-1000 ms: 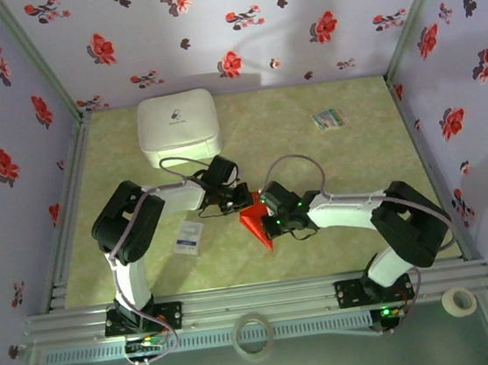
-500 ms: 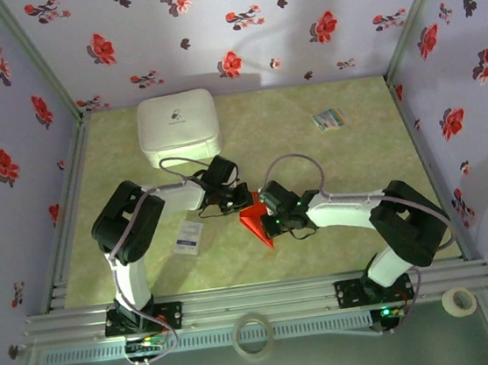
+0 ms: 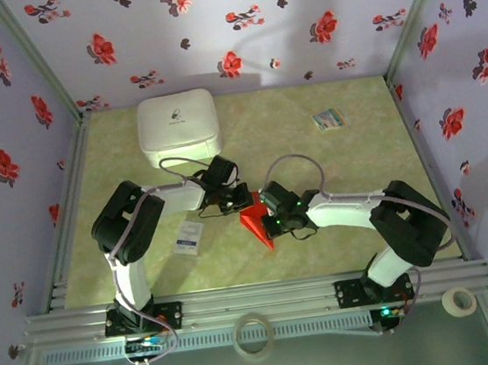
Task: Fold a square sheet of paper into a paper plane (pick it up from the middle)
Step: Third fold the triangle at the center of the table.
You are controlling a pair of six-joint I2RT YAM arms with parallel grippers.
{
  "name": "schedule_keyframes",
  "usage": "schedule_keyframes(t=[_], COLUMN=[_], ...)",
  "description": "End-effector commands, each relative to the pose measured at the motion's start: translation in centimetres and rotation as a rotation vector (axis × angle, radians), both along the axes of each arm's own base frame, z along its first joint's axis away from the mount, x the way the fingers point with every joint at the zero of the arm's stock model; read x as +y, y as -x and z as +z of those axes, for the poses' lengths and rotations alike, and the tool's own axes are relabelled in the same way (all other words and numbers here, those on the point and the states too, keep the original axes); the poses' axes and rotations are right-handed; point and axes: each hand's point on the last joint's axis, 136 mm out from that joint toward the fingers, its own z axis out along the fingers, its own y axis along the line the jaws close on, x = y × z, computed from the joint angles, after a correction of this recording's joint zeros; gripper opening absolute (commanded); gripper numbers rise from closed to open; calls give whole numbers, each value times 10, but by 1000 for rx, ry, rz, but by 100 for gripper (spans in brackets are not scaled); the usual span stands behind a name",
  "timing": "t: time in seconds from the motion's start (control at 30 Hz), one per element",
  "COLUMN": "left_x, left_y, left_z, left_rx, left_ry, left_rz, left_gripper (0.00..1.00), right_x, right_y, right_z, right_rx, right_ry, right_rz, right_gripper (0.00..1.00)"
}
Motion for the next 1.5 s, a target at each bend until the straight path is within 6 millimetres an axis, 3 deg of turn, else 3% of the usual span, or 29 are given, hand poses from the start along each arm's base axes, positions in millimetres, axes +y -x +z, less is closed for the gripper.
schedule_keyframes(t=[0.0, 0.77, 0.9, 1.17, 1.27, 1.43, 1.47], left_x=[9, 10, 13, 30, 37, 35, 33], left_y=[13, 8, 2, -5, 3, 26, 30], left_z=[-6, -1, 13, 51, 58, 64, 66], left_rx=[39, 19, -25, -128, -139, -122, -116], left_ry=[-39, -42, -38, -20, -6, 131, 162], left_rz=[4, 19, 45, 109, 120, 141, 146], left_gripper=[7, 7, 10, 24, 21, 0, 0], right_x=[-1, -4, 2, 7, 8, 7, 7], right_y=[-6, 0, -2, -4, -6, -7, -8], right_z=[5, -15, -14, -14, -14, -13, -13], right_rx=[-22, 21, 20, 18, 17, 16, 17], right_ry=[2, 36, 33, 15, 13, 14, 15], right_rz=[-6, 2, 39, 70, 71, 68, 67], right_gripper=[5, 5, 5, 5, 5, 5, 5])
